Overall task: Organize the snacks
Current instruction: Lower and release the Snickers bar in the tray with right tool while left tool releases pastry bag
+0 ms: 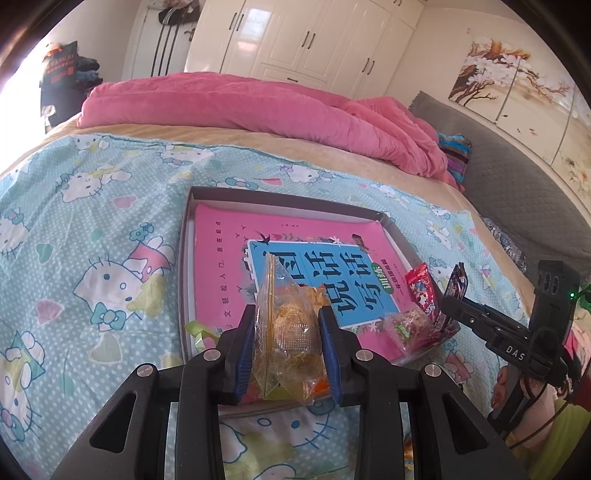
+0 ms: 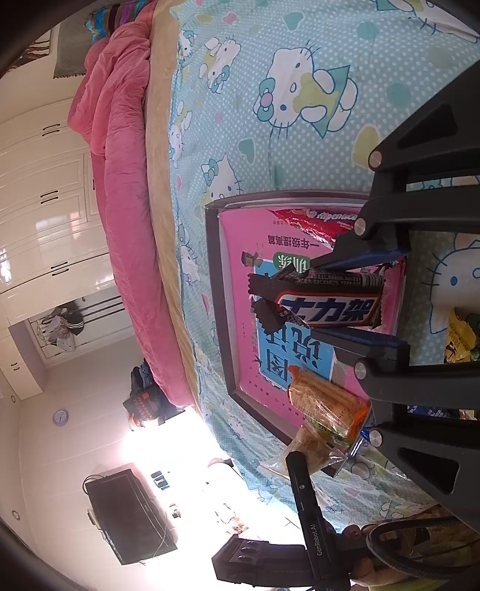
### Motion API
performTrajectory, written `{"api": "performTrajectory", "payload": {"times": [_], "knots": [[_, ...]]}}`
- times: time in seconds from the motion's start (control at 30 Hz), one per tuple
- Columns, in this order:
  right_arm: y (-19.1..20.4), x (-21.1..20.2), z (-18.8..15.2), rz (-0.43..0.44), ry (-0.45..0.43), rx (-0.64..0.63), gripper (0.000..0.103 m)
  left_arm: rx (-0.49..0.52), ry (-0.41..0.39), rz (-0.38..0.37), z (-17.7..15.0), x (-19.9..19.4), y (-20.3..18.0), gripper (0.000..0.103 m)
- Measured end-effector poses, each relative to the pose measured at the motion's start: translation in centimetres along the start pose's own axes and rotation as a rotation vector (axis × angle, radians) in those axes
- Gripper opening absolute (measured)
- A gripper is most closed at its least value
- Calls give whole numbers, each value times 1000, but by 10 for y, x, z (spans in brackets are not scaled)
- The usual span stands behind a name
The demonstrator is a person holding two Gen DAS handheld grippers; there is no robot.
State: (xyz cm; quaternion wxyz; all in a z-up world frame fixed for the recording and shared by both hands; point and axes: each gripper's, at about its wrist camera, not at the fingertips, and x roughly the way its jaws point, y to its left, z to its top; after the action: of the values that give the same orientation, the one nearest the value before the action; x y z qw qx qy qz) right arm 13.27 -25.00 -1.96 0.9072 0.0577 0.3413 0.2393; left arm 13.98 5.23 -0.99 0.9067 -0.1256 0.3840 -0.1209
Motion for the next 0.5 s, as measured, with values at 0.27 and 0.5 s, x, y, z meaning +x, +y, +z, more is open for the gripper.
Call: {"api": "performTrajectory", "payload": {"times": [0.27, 0.5], "knots": [[-1, 6, -4, -3, 26, 7, 30, 2, 4, 0, -1, 2, 1, 34], [0, 9, -7, 7, 43, 7, 30, 2, 6, 1, -1, 2, 1, 34]]}}
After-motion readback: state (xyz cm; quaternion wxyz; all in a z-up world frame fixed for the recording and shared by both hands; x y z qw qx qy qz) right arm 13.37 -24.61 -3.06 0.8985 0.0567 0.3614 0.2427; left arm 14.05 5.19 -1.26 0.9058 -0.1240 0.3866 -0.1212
